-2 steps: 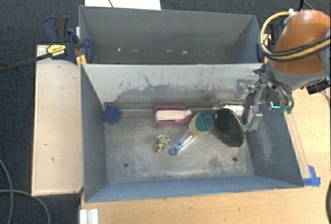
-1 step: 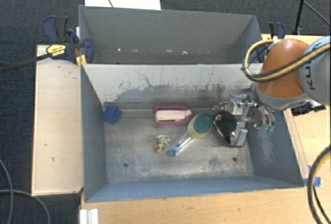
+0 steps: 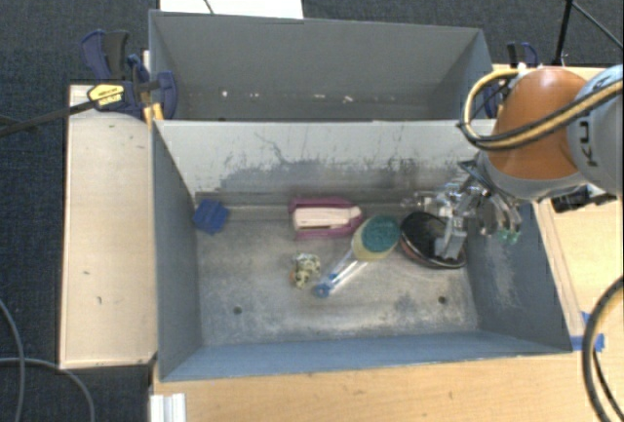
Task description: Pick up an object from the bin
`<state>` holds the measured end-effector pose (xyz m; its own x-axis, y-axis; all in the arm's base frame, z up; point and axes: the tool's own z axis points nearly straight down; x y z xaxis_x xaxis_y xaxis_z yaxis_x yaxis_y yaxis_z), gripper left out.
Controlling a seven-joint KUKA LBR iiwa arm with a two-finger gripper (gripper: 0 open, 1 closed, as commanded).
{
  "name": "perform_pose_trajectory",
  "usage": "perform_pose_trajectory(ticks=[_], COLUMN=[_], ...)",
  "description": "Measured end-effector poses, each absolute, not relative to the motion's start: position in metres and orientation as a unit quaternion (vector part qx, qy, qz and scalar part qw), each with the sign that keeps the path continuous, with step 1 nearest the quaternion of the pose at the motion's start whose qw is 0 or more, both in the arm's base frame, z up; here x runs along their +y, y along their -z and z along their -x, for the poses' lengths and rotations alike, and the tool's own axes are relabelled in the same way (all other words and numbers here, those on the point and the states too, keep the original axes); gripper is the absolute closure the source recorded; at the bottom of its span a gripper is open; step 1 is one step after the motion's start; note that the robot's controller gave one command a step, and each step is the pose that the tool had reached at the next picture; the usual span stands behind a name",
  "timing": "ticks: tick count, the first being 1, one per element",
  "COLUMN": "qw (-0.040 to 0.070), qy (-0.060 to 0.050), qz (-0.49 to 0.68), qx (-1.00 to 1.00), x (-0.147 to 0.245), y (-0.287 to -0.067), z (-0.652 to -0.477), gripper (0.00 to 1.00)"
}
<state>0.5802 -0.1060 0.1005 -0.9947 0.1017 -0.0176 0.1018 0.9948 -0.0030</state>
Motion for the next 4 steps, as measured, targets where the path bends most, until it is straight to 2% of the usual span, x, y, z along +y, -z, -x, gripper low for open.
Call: perform_pose_trajectory(ticks=[1,2,3,4], qw=[0.009,0.016,0.004,0.006], qy=[0.002,0.003,0.002,0.002], qz=[-0.074,0.083,0.183,0.188], qx=[0.997,0.996,0.983,0.982], x=[-0.105,-0.100,-0.129,-0.107], y=[-0.100,-0.094,-0.169,-0.316], z=[-0.581,-0.572,-0.576,-0.557], gripper=[1.00,1.00,1.00,1.00])
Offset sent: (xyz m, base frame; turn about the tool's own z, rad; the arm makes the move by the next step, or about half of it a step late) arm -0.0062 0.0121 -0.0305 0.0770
